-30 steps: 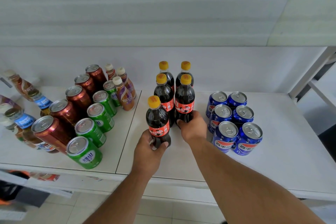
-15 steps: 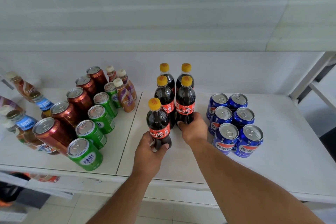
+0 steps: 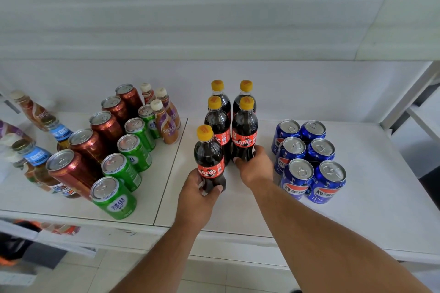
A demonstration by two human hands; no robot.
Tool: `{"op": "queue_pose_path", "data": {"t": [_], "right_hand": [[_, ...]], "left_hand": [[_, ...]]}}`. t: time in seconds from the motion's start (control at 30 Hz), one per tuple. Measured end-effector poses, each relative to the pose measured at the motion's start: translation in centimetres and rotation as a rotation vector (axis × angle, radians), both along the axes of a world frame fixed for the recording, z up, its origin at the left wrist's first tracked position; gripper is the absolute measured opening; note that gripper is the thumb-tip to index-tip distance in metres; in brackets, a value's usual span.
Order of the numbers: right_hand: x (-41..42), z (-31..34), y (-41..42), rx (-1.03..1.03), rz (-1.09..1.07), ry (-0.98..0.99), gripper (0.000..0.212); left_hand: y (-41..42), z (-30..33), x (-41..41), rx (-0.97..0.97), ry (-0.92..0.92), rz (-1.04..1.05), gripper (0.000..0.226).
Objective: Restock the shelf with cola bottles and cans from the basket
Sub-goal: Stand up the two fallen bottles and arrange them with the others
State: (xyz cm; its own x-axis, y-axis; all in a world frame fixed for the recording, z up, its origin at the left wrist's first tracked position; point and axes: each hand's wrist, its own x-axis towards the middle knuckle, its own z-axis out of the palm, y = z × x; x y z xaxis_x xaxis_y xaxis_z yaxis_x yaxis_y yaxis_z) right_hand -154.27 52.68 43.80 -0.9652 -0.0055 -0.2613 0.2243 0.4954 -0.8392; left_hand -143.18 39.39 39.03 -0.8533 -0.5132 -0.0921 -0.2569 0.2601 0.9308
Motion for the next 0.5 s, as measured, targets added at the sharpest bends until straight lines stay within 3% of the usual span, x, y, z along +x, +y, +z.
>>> {"op": "queue_pose_path", "data": {"t": [0.07, 0.23, 0.37, 0.5], "right_hand": [[0.8, 0.4, 0.4, 0.01, -0.009, 0.004, 0.063], [6.4, -0.4, 1.2, -0.079, -0.088, 0.129, 0.054], [9.7, -2.1, 0.7, -0.09, 0.075, -0.014, 0.054], [9.9, -1.9, 0.0, -0.129, 0.167, -0.085, 0.05]], "left_hand": [[0.0, 0.1, 0.0, 0.003, 0.001, -0.013, 0.053], [-0.4, 0.3, 0.4, 0.013, -0.023, -0.038, 0.059], [-0.8, 0.6, 0.9, 0.038, -0.025, -0.031, 0.062], [-1.0, 0.8, 1.2, 0.106, 0.017, -0.022, 0.049]]}}
